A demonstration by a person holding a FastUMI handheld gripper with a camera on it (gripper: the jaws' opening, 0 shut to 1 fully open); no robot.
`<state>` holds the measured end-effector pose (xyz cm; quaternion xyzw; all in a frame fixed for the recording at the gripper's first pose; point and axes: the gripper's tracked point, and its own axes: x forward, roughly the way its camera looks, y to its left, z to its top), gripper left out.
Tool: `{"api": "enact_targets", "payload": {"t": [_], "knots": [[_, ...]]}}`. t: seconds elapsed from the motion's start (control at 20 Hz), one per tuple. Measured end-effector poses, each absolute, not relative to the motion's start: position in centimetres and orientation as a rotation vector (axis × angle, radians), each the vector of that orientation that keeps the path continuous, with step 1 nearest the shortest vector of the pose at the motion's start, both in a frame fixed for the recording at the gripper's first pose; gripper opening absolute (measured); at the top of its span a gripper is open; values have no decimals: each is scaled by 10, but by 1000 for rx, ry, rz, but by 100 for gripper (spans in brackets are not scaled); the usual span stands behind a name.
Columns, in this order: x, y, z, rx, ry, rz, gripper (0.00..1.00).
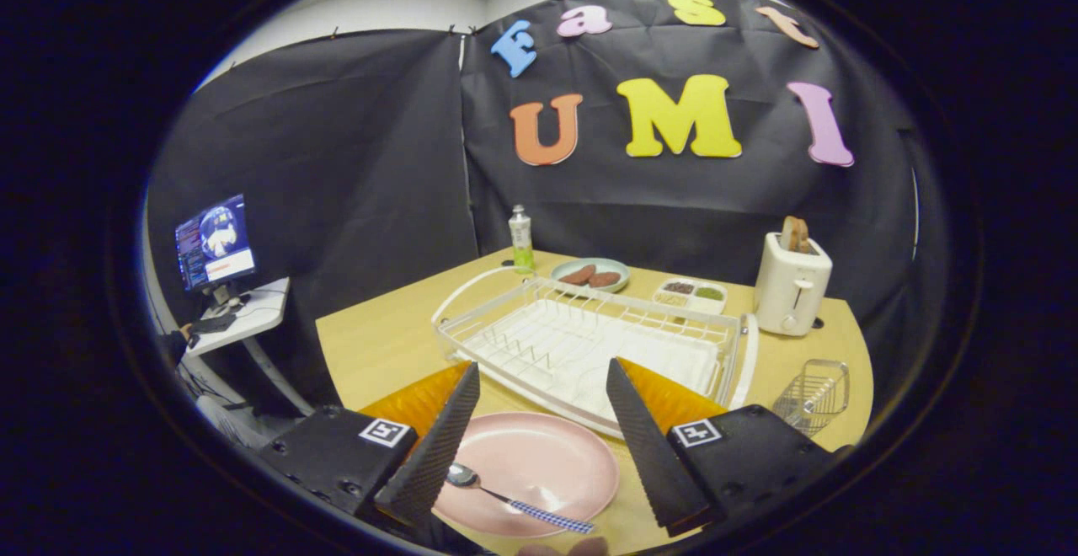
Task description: Take the plate from the dish rack, then take the spoon from the basket and place it into the plate.
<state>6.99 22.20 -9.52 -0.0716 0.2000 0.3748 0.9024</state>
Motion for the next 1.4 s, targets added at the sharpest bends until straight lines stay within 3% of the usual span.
{"api": "enact_targets", "payload": {"t": [0.5, 0.9, 1.4], "knots": [[41, 162, -36, -95, 120, 436, 100], [-14, 154, -42, -65, 54, 328, 100], [-36, 155, -50, -61, 17, 225, 100]]}}
